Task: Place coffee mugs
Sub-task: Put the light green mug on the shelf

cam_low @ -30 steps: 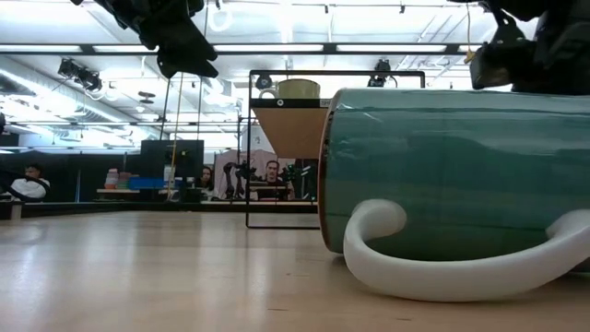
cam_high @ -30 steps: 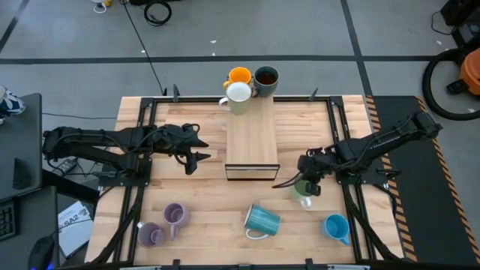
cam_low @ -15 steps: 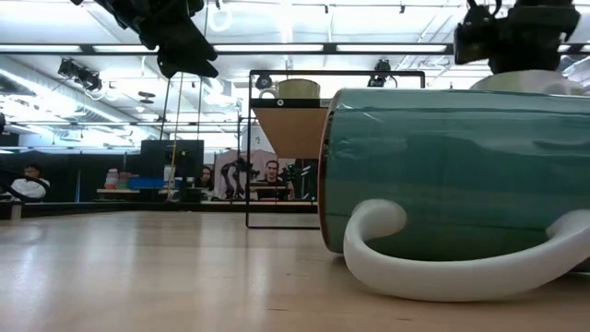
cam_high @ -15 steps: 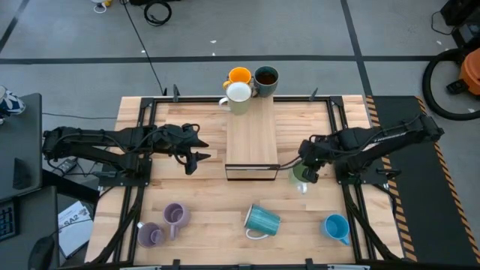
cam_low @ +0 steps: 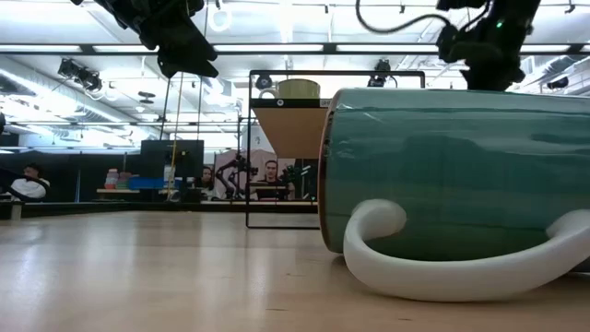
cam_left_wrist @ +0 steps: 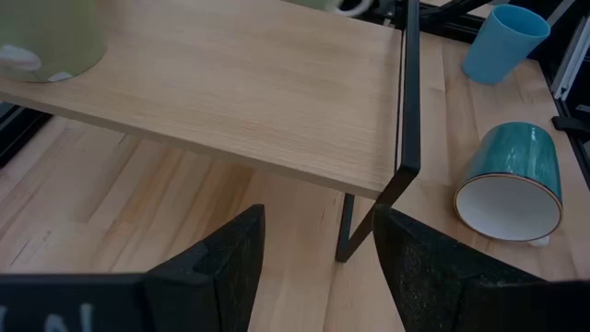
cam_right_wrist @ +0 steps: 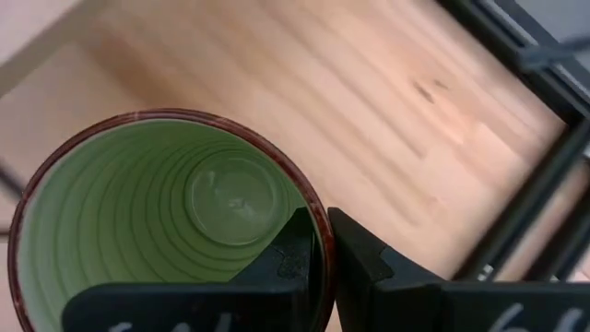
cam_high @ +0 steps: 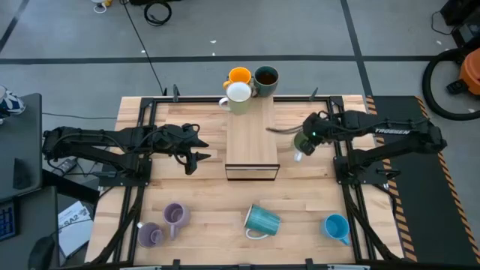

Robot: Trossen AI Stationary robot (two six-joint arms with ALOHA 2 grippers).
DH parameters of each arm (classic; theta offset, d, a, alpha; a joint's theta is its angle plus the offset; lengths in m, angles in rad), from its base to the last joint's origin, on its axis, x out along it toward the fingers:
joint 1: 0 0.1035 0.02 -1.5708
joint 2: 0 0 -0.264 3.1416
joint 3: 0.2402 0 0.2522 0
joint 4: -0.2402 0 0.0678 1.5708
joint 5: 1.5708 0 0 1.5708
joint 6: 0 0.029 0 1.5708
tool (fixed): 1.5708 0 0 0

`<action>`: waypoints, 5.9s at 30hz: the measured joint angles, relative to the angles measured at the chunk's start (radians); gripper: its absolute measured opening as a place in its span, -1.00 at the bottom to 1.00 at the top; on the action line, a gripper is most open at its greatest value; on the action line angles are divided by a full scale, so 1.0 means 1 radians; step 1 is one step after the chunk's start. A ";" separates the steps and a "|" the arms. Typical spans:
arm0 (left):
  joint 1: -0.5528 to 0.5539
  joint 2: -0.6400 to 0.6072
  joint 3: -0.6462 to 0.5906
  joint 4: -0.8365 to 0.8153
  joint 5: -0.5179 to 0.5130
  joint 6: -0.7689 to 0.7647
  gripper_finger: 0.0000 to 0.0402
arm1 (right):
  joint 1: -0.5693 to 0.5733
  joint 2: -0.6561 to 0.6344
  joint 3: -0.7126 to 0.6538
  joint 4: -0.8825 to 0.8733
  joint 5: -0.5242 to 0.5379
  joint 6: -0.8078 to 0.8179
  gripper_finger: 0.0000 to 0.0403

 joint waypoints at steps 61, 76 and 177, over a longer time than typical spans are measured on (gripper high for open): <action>0.000 0.000 0.000 0.000 0.000 -0.001 0.05 | -0.471 0.000 -0.282 0.241 -0.149 -0.011 -0.51; 0.000 0.000 0.000 0.000 0.000 -0.001 0.05 | -0.471 0.001 -0.278 0.233 -0.149 -0.012 -0.16; 0.000 0.000 0.000 0.000 0.000 0.000 0.05 | -0.182 0.156 -0.160 0.148 -0.201 -0.795 -0.88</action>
